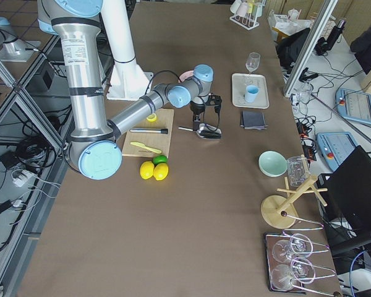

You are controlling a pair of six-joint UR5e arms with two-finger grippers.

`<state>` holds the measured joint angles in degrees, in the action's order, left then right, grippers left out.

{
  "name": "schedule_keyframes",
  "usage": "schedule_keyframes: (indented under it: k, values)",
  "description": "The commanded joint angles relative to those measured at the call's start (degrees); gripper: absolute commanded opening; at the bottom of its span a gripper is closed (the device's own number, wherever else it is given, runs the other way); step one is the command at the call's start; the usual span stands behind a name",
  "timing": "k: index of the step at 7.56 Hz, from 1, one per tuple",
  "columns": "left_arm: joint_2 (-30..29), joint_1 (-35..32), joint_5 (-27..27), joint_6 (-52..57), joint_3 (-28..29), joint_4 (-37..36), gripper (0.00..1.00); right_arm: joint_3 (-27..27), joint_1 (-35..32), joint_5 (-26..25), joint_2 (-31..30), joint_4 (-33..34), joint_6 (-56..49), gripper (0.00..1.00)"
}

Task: Put ice in cup with scoop
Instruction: 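Reach the right gripper down to the metal scoop handle and grasp it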

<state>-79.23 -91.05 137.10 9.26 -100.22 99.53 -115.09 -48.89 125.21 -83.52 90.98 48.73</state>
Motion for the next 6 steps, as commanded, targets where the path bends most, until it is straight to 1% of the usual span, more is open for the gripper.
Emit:
schedule_keyframes:
  k: [1,2,3,4,5,6]
  values:
    - [0.22,7.79,0.27,-0.03,-0.06,14.59,0.99,2.31,5.2,-2.25,0.47,-0.27,2.33,0.99]
    - [0.13,11.3,0.27,-0.03,-0.5,18.21,0.99,2.85,6.95,-4.26,0.47,-0.36,3.56,0.99]
    - [-0.57,14.64,0.18,-0.29,-1.2,22.86,0.99,3.03,8.97,-5.06,0.55,-0.36,5.83,0.99]
    - [-0.75,19.03,-0.25,-0.47,-3.73,25.17,0.99,3.55,11.08,-5.94,0.99,-0.97,7.42,0.99]
    - [-1.97,21.42,-0.26,-0.47,-5.49,25.28,0.99,5.82,11.97,-6.47,0.99,-5.15,9.35,0.99]
    - [-4.68,23.62,-0.26,-0.3,-5.77,26.15,0.99,7.93,12.15,-6.56,0.91,-9.72,10.15,0.99]
